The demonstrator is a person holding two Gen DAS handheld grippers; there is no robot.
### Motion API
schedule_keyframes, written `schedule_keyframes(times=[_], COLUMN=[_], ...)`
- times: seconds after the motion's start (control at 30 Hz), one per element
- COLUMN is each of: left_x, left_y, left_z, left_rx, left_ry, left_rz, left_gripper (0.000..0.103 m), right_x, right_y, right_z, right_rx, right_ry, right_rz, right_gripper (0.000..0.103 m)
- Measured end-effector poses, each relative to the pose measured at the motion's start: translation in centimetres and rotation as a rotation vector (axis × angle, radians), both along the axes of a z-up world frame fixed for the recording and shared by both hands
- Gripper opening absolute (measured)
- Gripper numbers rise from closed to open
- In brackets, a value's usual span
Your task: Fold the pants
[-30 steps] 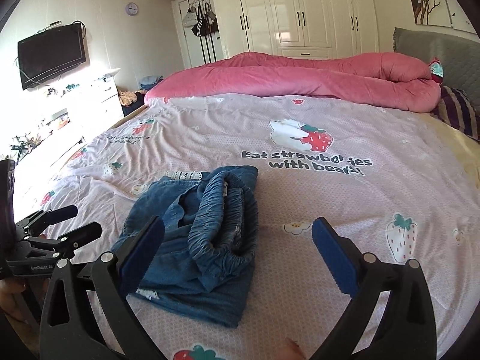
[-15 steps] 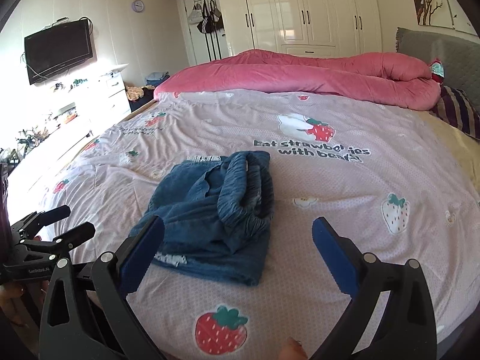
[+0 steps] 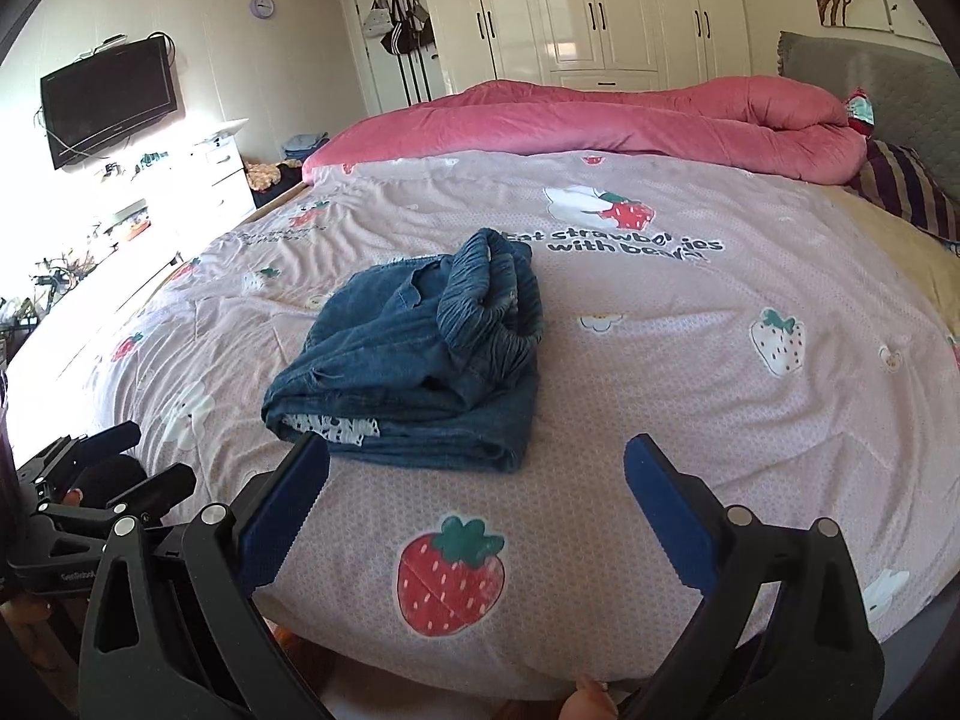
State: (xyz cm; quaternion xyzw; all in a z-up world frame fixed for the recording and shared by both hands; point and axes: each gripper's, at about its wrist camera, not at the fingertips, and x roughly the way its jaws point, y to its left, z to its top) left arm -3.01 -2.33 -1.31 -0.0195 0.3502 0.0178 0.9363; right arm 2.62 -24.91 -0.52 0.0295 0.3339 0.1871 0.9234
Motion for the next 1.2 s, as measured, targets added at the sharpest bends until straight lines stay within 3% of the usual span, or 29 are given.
schedule_keyframes(times=[0.47, 1.2], left_x=[-0.6, 0.0], left_y=[-0.6, -1.2], left_z=[-1.6, -3.0], left_rx=[-0.015, -0.019], left_ry=[0.022, 0.053], left_rz=[-0.002, -0.019], left_gripper=[0.094, 0.094], right_x=[-1.9, -2.0], right_y=[-1.7, -0.7], right_z=[-1.9, -4.1], right_rx=[-0.029, -0.042], right_ry=[-0.006, 0.015], right_rz=[-0.043, -0.006], right_gripper=[0.098, 0.098])
